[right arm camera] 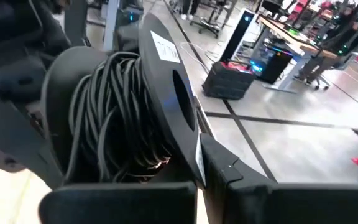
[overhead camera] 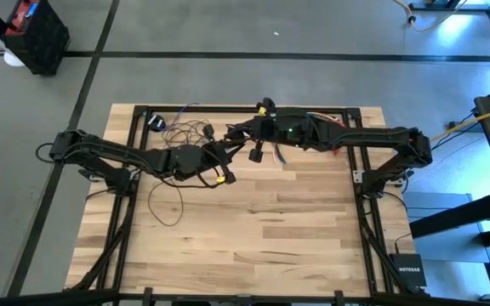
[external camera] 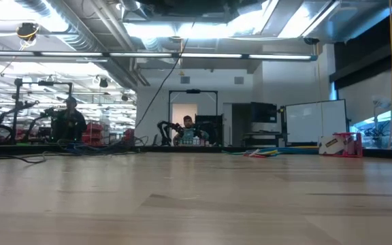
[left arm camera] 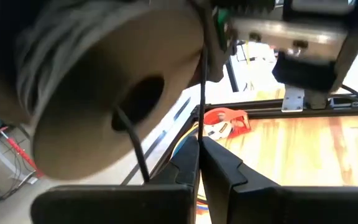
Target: Coiling cords
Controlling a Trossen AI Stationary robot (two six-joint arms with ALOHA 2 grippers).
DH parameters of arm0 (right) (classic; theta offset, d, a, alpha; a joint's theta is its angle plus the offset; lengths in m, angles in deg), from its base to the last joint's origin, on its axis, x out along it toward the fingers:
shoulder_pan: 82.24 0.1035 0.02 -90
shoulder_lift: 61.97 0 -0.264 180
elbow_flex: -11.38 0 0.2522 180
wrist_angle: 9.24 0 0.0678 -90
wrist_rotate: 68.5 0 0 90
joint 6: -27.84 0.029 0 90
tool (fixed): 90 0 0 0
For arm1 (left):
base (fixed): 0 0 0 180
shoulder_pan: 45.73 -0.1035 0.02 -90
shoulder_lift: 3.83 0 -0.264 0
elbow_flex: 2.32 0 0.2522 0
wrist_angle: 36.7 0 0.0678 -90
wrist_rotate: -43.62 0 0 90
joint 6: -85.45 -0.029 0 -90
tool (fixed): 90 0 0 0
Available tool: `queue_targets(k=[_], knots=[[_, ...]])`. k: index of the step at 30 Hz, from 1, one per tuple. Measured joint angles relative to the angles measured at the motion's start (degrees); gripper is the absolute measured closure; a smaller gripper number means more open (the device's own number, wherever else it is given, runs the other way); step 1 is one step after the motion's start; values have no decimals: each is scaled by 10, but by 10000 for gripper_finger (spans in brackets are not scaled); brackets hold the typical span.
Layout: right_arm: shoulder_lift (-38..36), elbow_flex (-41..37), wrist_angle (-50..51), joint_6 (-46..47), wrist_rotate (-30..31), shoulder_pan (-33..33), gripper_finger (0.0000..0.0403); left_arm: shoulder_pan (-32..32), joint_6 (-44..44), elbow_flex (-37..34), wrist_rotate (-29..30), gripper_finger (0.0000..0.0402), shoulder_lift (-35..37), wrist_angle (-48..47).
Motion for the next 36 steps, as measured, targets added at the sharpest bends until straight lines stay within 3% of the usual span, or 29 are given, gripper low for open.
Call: queue_targets(k=[8, 13, 22, 29, 36], knots=[[-10, 9, -17, 10, -28, 0, 400, -2, 7, -1, 2, 396, -1, 2], [-10, 26, -31, 15, -60, 1, 400, -2, 12, -1, -38, 396, -1, 35], [-10, 35, -40, 20, -87, 16, 400, -19, 5, -2, -45, 400, -4, 52], [-14, 35, -8, -1, -59, 31, 400, -16, -60, -1, 65, 400, 1, 10], [-39, 36, 77, -14, -26, 35, 400, -5, -86, -2, 86, 397, 16, -83]])
